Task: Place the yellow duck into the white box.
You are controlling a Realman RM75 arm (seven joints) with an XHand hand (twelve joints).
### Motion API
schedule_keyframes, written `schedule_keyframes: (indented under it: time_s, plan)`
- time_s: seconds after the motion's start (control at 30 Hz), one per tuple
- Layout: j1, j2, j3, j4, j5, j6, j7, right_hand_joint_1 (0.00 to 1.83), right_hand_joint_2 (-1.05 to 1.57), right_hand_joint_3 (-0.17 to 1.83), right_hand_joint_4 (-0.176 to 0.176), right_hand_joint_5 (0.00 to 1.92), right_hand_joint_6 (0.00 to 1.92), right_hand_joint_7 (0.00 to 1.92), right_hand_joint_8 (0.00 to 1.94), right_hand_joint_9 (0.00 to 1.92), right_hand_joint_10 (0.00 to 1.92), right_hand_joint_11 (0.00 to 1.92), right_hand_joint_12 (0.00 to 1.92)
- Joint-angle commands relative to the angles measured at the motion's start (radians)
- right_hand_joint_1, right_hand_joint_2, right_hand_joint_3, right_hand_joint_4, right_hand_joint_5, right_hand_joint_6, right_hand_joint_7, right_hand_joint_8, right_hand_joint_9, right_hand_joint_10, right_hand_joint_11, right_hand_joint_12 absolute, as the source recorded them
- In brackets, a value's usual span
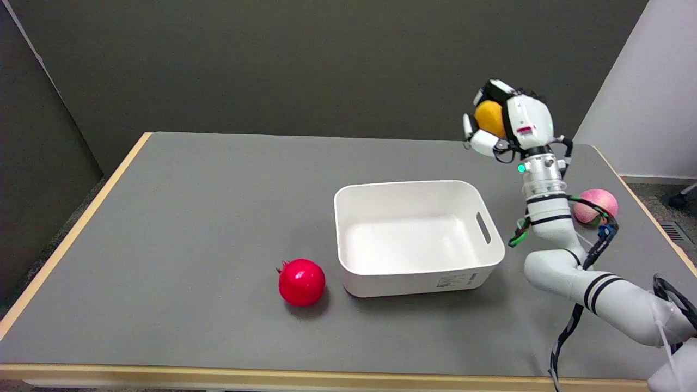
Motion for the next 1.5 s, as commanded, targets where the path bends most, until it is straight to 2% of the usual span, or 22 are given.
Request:
schedule_keyframes:
  time_s: [0.03,0.13,0.27,0.47,0.6,0.73,1.03,1.17,1.23,1.3,1.33,1.37,1.4,1.43,1.47,1.5]
  plan:
    - [0.000,-0.069,-0.188,0.283,-0.151,0.115,0.155,0.89,0.95,0.89,-0.008,0.64,1.83,0.81,1.94,1.12,1.92,0.75,1.92]
    - [-0.065,-0.121,-0.198,0.333,-0.145,0.110,0.146,0.89,0.94,0.89,-0.008,0.64,1.83,0.82,1.94,1.12,1.92,0.77,1.92]
    - [-0.172,-0.139,-0.200,0.393,-0.100,0.104,0.067,0.91,0.90,0.96,-0.010,0.68,1.82,0.86,1.94,1.15,1.92,0.86,1.92]
    - [-0.292,-0.156,-0.203,0.506,-0.031,0.132,-0.158,0.92,0.87,0.99,-0.008,0.70,1.80,0.87,1.94,1.17,1.92,0.87,1.92]
    - [-0.320,-0.129,-0.226,0.543,-0.028,0.182,-0.219,0.93,0.85,1.01,-0.009,0.71,1.80,0.89,1.94,1.17,1.92,0.89,1.92]
    - [-0.336,-0.096,-0.238,0.584,-0.035,0.204,-0.257,0.94,0.81,1.07,-0.003,0.75,1.79,0.96,1.94,1.20,1.92,1.00,1.92]
    - [-0.337,-0.066,-0.205,0.621,-0.031,0.144,-0.332,0.95,0.78,1.10,0.005,0.77,1.78,1.02,1.94,1.24,1.92,1.04,1.92]
    - [-0.334,-0.070,-0.185,0.621,-0.024,0.115,-0.414,0.95,0.78,1.11,0.006,0.77,1.78,1.02,1.94,1.24,1.92,1.03,1.92]
    - [-0.334,-0.072,-0.183,0.621,-0.006,0.105,-0.427,0.96,0.78,1.10,-0.005,0.77,1.76,0.99,1.94,1.23,1.92,1.01,1.92]
    - [-0.333,-0.072,-0.181,0.631,0.058,0.076,-0.422,1.00,0.88,0.76,-0.011,0.79,1.53,0.85,1.94,0.96,1.92,0.53,1.92]
    - [-0.333,-0.071,-0.177,0.635,0.081,0.062,-0.426,0.95,0.87,0.70,-0.025,0.74,1.37,0.82,1.83,0.87,1.90,0.33,1.92]
    - [-0.332,-0.069,-0.168,0.637,0.099,0.037,-0.426,0.80,0.75,0.83,-0.057,0.59,1.17,0.86,1.52,0.86,1.86,0.23,1.92]
    - [-0.331,-0.069,-0.162,0.637,0.106,0.023,-0.424,0.66,0.66,0.88,-0.040,0.41,0.90,0.64,1.07,0.61,1.42,0.14,1.62]
    - [-0.331,-0.069,-0.155,0.635,0.114,0.005,-0.422,0.50,0.57,0.90,0.004,0.18,0.54,0.23,0.46,0.18,0.71,0.04,1.12]
    - [-0.331,-0.069,-0.151,0.633,0.121,-0.005,-0.420,0.43,0.54,0.91,0.025,0.07,0.38,0.05,0.17,0.00,0.35,0.00,0.84]
    - [-0.330,-0.069,-0.147,0.632,0.126,-0.013,-0.420,0.42,0.54,0.91,0.028,0.05,0.35,0.04,0.12,0.00,0.27,0.00,0.74]
